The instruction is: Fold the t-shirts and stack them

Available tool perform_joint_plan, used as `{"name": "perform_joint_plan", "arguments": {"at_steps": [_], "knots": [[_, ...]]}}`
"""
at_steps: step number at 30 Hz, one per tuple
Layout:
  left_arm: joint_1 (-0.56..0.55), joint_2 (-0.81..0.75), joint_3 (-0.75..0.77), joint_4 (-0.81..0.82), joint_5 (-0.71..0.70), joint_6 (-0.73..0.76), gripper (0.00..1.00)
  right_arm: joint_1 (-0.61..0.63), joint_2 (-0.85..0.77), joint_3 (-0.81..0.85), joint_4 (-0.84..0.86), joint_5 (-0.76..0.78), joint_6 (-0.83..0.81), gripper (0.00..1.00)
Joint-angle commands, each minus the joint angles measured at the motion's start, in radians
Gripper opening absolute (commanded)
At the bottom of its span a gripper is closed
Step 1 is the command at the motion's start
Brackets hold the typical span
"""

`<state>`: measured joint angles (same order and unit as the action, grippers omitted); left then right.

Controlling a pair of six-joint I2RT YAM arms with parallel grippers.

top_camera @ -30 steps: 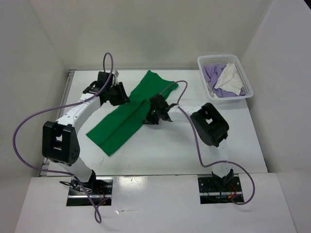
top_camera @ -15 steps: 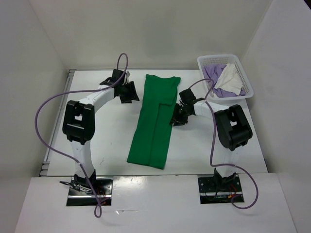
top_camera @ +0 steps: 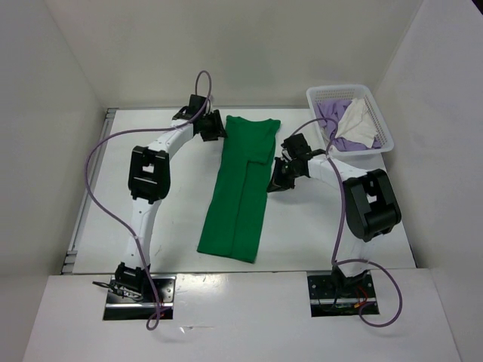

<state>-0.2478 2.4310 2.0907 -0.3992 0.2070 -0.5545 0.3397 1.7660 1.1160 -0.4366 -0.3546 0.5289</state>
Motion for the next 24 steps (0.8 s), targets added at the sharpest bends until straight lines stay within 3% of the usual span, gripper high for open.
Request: {"name": "perform_joint_plan", "arguments": {"at_steps": [1,6,10,16,17,18,21,23,24], "knots": [[-0.005,0.127,0.165,-0.039,0.015,-0.002,0.54,-0.004,-0.062,0.004,-0.023,-0.047,-0.029,0.08],[-0.015,0.25,0.382,-0.047,0.035,-0.035,0.32,-0.004,-0.091,-0.015,-0.051,-0.047,-0.056,0.09],[-0.005,0.275,0.439,-0.017,-0.02,-0.047,0.12,-0.013,-0.115,-0.015,-0.071,-0.038,-0.056,0.1],[0.057,0.249,0.439,0.005,-0.118,-0.116,0.04,-0.013,-0.115,-0.015,-0.091,-0.047,-0.075,0.14],[0.067,0.249,0.439,0.005,-0.118,-0.127,0.05,-0.013,-0.125,-0.024,-0.091,-0.047,-0.075,0.14],[0.08,0.238,0.439,0.017,-0.101,-0.127,0.13,-0.013,-0.125,-0.024,-0.091,-0.056,-0.075,0.14],[0.081,0.151,0.35,0.035,-0.092,-0.102,0.5,-0.013,-0.135,-0.045,-0.082,-0.066,-0.061,0.21],[0.081,0.073,0.229,0.091,-0.093,-0.075,0.61,-0.013,-0.146,-0.073,-0.057,-0.08,-0.049,0.24],[0.081,-0.022,0.089,0.105,-0.107,-0.062,0.66,-0.013,-0.155,-0.091,-0.047,-0.095,-0.04,0.26]]}}
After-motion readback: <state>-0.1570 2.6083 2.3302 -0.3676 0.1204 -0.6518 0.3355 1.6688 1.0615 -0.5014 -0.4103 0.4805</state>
